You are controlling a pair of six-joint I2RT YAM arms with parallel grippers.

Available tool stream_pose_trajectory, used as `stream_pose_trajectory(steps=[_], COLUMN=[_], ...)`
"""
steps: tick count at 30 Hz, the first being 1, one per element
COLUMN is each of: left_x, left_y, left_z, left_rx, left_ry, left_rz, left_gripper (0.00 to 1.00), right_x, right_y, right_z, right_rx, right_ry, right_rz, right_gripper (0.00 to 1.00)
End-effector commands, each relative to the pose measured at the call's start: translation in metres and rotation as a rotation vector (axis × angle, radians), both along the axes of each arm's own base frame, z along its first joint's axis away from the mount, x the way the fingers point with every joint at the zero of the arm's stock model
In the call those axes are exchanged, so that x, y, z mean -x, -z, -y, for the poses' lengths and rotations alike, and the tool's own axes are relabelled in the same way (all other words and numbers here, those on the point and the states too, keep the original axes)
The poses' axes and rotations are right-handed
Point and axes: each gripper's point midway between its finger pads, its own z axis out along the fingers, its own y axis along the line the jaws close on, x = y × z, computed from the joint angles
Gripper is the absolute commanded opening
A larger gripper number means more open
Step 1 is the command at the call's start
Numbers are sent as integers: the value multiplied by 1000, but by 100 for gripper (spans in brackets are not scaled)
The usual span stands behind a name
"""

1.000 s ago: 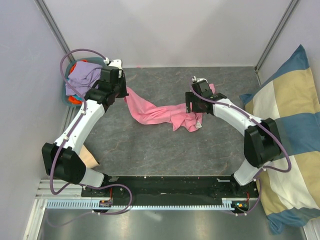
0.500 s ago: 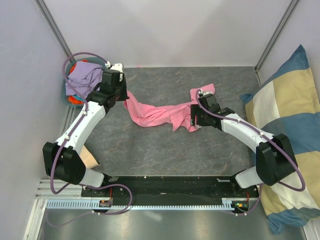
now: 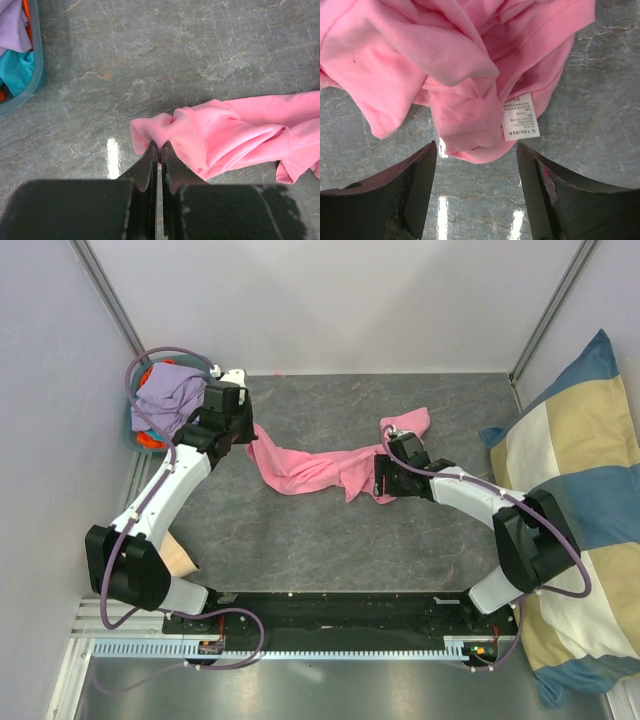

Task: Fold and stack the t-shirts
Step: Flatten the tshirt out

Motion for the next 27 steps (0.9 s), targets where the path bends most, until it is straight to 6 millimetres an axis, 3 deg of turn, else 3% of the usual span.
stream_pose_trajectory(steps=[1, 10, 12, 13, 16, 19, 22, 24, 25, 27], left_x=[-1, 1, 1, 2, 4, 9, 22, 36, 41, 60], left_y=[-21, -16, -14, -15, -16, -14, -24, -44, -52, -83], left_z=[-4, -10, -11, -12, -13, -14, -15, -19, -20, -24], left_rx=[-7, -18, -19, -20, -20, -21, -13, -1, 6, 28], left_ry=[9, 1, 0, 1, 2, 13, 26, 28, 29, 31], left_rz=[73, 70, 65, 68, 70, 67, 81, 122, 134, 191], left_gripper=[2, 2, 2, 2, 2, 2, 2, 2, 2, 2], right_x=[-21, -35, -37, -39, -40, -36, -32, -32, -25, -19], right_y=[-9, 4, 6, 5, 1, -21, -68, -124, -138, -199], right_z=[-17, -26, -26, -26, -22, -13, 2, 14, 22, 34], right_rx=[-46, -45, -36, -34, -14, 6, 25, 17, 38, 10], right_ry=[-2, -7, -6, -6, -1, 10, 49, 91, 96, 129], right_rz=[50, 48, 50, 55, 63, 96, 169, 282, 292, 406], right_gripper=[72, 61, 51, 34, 0, 0, 0, 0, 0, 0])
